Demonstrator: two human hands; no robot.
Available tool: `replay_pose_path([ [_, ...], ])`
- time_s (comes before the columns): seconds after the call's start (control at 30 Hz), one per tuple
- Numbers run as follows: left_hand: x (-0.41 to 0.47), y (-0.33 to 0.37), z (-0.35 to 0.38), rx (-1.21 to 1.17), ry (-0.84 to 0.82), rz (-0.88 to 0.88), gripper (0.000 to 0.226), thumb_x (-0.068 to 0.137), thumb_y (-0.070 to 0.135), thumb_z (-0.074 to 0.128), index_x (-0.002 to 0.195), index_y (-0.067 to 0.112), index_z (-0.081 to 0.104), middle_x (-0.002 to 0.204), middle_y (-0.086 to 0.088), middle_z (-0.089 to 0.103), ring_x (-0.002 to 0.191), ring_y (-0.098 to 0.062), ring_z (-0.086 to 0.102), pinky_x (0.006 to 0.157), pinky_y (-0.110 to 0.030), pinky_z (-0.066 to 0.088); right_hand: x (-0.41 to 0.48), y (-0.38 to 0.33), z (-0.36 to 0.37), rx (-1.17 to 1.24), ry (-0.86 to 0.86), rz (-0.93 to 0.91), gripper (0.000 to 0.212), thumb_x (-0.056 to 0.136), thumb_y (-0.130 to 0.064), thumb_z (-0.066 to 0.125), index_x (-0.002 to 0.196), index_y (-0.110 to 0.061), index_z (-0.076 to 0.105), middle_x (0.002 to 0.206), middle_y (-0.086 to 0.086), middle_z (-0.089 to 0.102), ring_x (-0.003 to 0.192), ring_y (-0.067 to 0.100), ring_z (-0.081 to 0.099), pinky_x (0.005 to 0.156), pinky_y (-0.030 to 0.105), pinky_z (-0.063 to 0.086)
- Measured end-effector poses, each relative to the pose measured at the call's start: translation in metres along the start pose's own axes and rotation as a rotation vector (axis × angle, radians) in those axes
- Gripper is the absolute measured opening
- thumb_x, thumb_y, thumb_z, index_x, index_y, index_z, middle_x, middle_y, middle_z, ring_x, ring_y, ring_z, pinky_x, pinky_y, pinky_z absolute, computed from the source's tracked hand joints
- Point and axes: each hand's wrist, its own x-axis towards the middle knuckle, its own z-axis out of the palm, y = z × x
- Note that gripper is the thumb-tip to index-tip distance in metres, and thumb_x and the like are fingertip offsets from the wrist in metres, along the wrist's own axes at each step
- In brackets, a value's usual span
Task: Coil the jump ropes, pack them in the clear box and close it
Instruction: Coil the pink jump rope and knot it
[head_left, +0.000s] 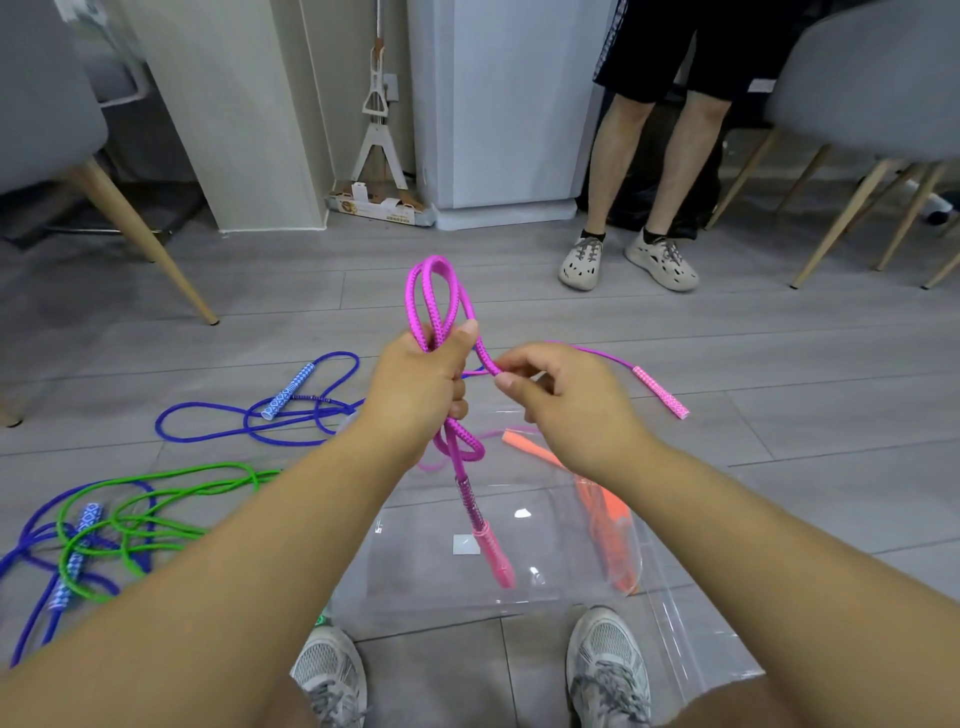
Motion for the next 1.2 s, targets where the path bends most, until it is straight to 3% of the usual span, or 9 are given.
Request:
replay_pose_path([
  [0.27,0.003,-0.001,-0.004,0.046,-0.018,-0.024,0.022,0.094,0.017,0.056,0.075,0.012,0.046,0.057,0.002,0.028,0.039,-0.008,0.024,0.04,-0.022,0.028,-0.004,0.002,0.002,0.002,-0.063,-0.016,0.014,0.089,-0.014,0.059,0.097,-0.023,0.065,0.086,-0.003,0.059,0.065,0.014,0.056,0.062,0.01,0.043],
  [0.33,0.002,0.002,-0.006,0.024,-0.03,-0.01,0.02,0.097,0.017,0.051,0.078,0.01,0.051,0.058,0.003,0.047,0.042,-0.007,0.029,0.04,-0.02,0.029,-0.005,0.008,0.0,-0.006,-0.098,0.017,0.01,0.089,-0.017,0.059,0.093,-0.027,0.061,0.085,-0.004,0.062,0.065,0.012,0.057,0.062,0.013,0.045],
  [0.4,0.002,0.005,-0.009,0.011,-0.052,0.004,0.025,0.099,0.018,0.045,0.078,0.009,0.054,0.074,-0.003,0.066,0.048,-0.008,0.034,0.04,-0.019,0.031,-0.005,0.017,-0.004,-0.054,-0.123,0.058,0.005,0.09,-0.022,0.058,0.088,-0.026,0.06,0.078,-0.009,0.062,0.065,0.01,0.056,0.067,0.025,0.048],
  [0.47,0.003,0.008,-0.013,-0.007,-0.051,0.018,0.031,0.1,0.018,0.042,0.073,0.008,0.054,0.077,-0.008,0.069,0.05,-0.009,0.036,0.039,-0.019,0.031,-0.005,0.029,-0.011,-0.132,-0.15,0.091,0.011,0.091,-0.026,0.056,0.084,-0.02,0.061,0.071,-0.008,0.061,0.066,0.011,0.054,0.07,0.032,0.048],
  [0.57,0.007,0.012,-0.023,-0.052,0.002,0.04,0.035,0.101,0.019,0.041,0.069,0.007,0.051,0.068,-0.008,0.063,0.05,-0.01,0.037,0.038,-0.018,0.031,-0.008,0.049,-0.025,-0.184,-0.214,0.159,0.022,0.093,-0.029,0.053,0.087,-0.013,0.066,0.068,-0.007,0.059,0.064,0.012,0.05,0.068,0.029,0.044],
  [0.83,0.02,0.018,-0.046,-0.242,0.177,0.069,0.031,0.101,0.022,0.042,0.072,0.012,0.042,0.049,0.003,0.049,0.049,-0.013,0.033,0.04,-0.02,0.031,-0.016,0.094,-0.051,-0.259,-0.24,0.346,0.02,0.094,-0.029,0.051,0.083,-0.017,0.063,0.068,-0.004,0.055,0.069,0.015,0.051,0.067,0.026,0.042],
  [0.97,0.021,0.015,-0.047,-0.19,0.171,0.08,0.032,0.101,0.024,0.041,0.071,0.013,0.042,0.044,0.007,0.046,0.052,-0.014,0.046,0.055,-0.031,0.046,-0.011,0.095,-0.052,-0.341,-0.118,0.292,0.016,0.095,-0.029,0.05,0.088,-0.019,0.061,0.069,-0.006,0.052,0.071,0.018,0.048,0.061,0.025,0.037],
  [1.07,0.02,0.012,-0.042,-0.123,0.135,0.098,0.033,0.101,0.026,0.041,0.07,0.013,0.04,0.044,0.008,0.042,0.044,-0.011,0.052,0.071,-0.04,0.054,-0.005,0.08,-0.054,-0.476,-0.018,0.183,0.02,0.095,-0.028,0.05,0.096,-0.015,0.065,0.078,0.002,0.059,0.078,0.023,0.052,0.066,0.029,0.039],
  [1.2,0.017,0.008,-0.032,0.039,0.1,0.135,0.03,0.101,0.026,0.04,0.073,0.015,0.036,0.056,0.003,0.035,0.038,-0.009,0.033,0.047,-0.027,0.049,-0.005,0.054,-0.061,-0.628,-0.115,0.007,0.023,0.093,-0.03,0.052,0.093,-0.013,0.067,0.083,0.006,0.062,0.084,0.025,0.054,0.074,0.035,0.045],
])
